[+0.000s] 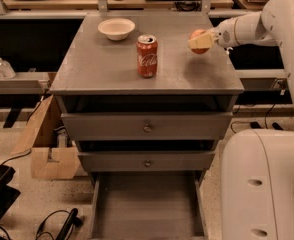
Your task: Pick apple from bottom drawer and place on counter
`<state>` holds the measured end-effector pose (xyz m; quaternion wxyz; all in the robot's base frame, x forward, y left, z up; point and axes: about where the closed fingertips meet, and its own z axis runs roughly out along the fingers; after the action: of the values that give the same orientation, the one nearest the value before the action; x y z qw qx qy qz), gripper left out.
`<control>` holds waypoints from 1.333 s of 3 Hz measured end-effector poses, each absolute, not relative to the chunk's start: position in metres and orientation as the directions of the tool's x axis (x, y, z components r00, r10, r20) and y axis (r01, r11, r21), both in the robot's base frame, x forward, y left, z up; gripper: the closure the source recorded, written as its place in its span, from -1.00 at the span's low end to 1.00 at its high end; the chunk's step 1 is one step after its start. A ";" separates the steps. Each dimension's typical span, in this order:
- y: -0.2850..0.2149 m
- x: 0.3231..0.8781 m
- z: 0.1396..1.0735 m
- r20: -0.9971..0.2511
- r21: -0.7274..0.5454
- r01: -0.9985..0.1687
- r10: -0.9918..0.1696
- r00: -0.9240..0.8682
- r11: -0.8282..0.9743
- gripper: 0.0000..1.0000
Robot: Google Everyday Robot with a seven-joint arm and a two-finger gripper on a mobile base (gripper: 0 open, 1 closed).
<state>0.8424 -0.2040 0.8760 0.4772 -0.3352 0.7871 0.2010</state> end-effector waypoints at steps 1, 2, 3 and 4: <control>-0.205 0.850 0.840 -0.865 0.049 -0.702 -0.321 -0.385 0.711 1.00; -0.205 0.850 0.844 -0.864 0.052 -0.701 -0.320 -0.389 0.712 0.65; -0.205 0.850 0.846 -0.864 0.052 -0.701 -0.320 -0.389 0.712 0.19; -0.203 0.851 0.844 -0.863 0.055 -0.703 -0.320 -0.390 0.710 -0.28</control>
Offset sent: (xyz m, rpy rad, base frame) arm 0.0074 -0.0013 -0.0338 0.0076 0.0622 -0.0219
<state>0.8512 -0.2027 0.8440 0.4520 -0.3170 0.8066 0.2115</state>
